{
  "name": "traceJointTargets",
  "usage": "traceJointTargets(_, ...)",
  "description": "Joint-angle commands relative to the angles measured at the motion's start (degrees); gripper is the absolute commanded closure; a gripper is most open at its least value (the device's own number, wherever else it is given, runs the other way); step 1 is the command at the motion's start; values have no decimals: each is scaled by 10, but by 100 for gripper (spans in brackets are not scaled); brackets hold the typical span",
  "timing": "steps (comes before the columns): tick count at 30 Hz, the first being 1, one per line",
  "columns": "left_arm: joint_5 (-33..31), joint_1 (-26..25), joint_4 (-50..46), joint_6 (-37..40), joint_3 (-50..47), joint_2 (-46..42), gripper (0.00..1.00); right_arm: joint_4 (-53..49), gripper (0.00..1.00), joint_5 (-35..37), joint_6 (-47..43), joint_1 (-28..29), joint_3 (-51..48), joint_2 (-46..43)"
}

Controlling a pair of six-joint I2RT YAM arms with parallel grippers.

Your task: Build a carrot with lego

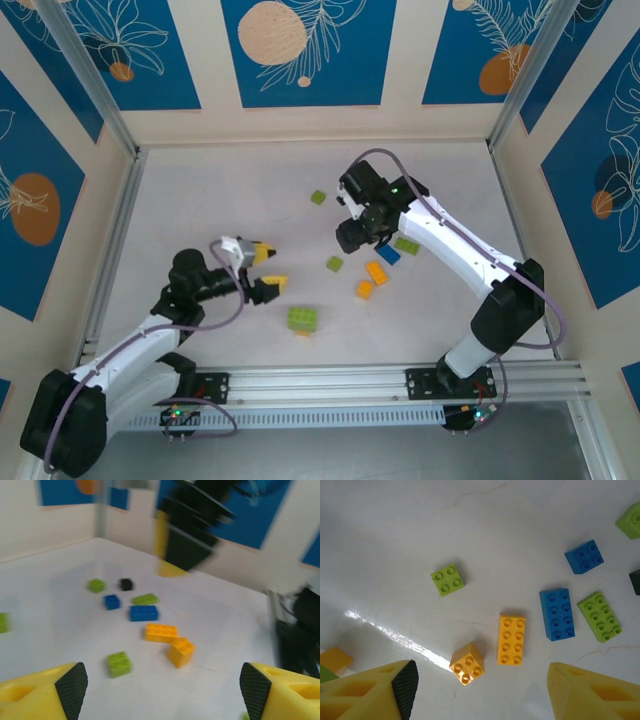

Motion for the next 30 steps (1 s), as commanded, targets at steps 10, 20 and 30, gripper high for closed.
traceJointTargets(10, -51, -89, -60, 144, 8, 18, 17, -32, 30, -67, 1, -31, 164, 158)
traceJointTargets(20, -35, -91, -35, 125, 25, 96, 16, 35, 32, -122, -16, -43, 103, 153)
traceJointTargets(30, -77, -163, 65, 99, -50, 71, 16, 66, 34, -140, -33, -54, 37, 125)
